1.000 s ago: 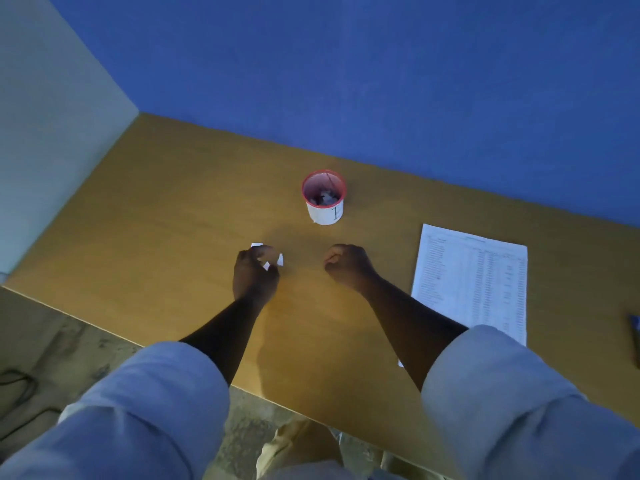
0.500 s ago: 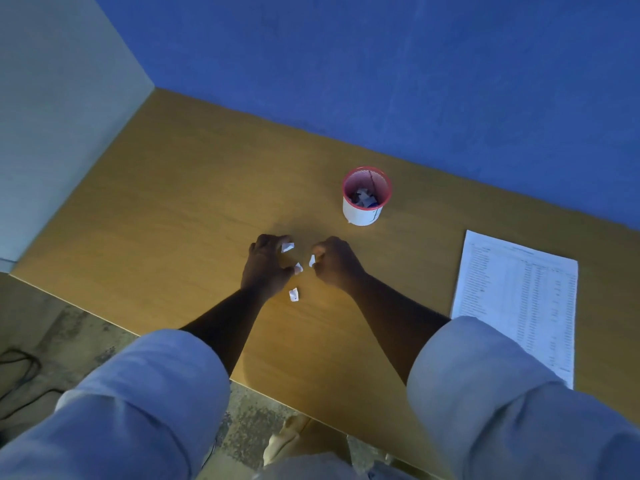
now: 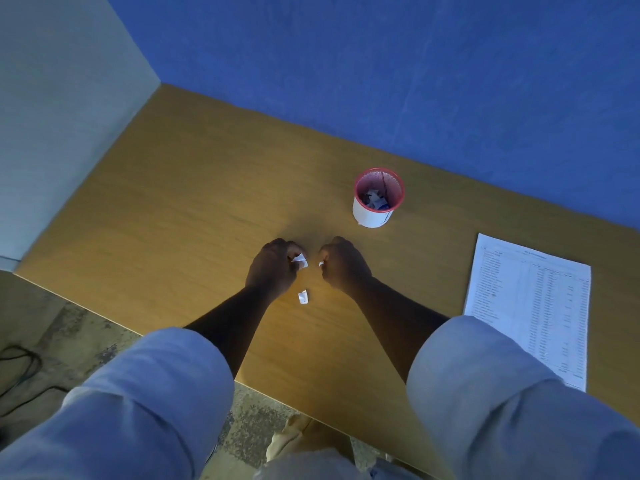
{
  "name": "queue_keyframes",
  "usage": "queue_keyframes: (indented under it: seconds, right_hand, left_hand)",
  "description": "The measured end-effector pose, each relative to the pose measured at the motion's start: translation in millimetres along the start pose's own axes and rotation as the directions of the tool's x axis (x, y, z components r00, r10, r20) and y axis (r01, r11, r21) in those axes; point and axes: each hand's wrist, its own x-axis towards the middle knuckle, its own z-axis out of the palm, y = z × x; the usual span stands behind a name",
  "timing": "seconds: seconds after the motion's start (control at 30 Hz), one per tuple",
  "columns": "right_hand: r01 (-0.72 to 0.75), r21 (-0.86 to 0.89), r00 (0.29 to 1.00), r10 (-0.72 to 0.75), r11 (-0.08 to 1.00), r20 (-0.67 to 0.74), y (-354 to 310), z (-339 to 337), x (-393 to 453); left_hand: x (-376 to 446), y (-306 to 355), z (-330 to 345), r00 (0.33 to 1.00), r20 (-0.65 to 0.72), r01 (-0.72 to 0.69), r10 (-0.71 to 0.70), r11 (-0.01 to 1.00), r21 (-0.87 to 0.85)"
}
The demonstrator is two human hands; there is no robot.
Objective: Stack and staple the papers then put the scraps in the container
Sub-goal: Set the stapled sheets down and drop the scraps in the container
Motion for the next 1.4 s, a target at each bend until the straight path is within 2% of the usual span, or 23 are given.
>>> queue_keyframes:
  seconds: [0.3, 0.57, 0.77, 0.9, 1.0, 1.07, 1.2, 1.4]
  right_hand:
    - [-0.018, 0.091, 1.0, 0.02, 0.996, -0.016, 7.0, -5.3, 1.1]
    - [0.044, 0.259, 0.995, -0.017, 0.965, -0.103, 12.5, -23.7, 3.0]
    - [0.187, 0.351, 0.956, -0.087, 0.917, -0.281, 7.8, -57.3, 4.2]
    - [0.247, 0.319, 0.888, -0.082, 0.915, -0.452, 9.7, -81.3, 9.4]
    - [0.19, 0.288, 0.832, 0.002, 0.939, -0.555, 16.6, -98.0, 12.5]
    - [0.111, 0.299, 0.813, 0.086, 0.948, -0.575, 22.6, -107.3, 13.6]
    - [-0.027, 0.314, 0.823, 0.199, 0.949, -0.531, 35.8, -116.6, 16.6]
    - [-0.132, 0.324, 0.853, 0.274, 0.937, -0.444, 46.8, -118.3, 15.4]
  left_hand:
    - [4.0, 7.0, 1.5, 0.998, 0.036, 0.052, -0.053, 0.999, 0.013]
    - [13.2, 21.6, -4.4, 0.992, 0.01, 0.13, -0.13, 0.979, -0.155]
    - [33.2, 54.8, -26.9, 0.994, -0.061, 0.064, -0.089, 0.943, -0.326]
    - [51.3, 79.7, -39.4, 0.999, -0.053, -0.01, -0.01, 0.928, -0.371]
    - [63.6, 96.2, -42.6, 0.997, -0.054, -0.064, 0.046, 0.922, -0.382]
    - [70.1, 107.7, -42.6, 0.995, -0.062, -0.094, 0.076, 0.924, -0.371]
    - [81.7, 125.3, -38.2, 0.992, -0.07, -0.123, 0.106, 0.943, -0.31]
    - [93.5, 135.1, -31.7, 0.994, -0.041, -0.11, 0.104, 0.963, -0.246]
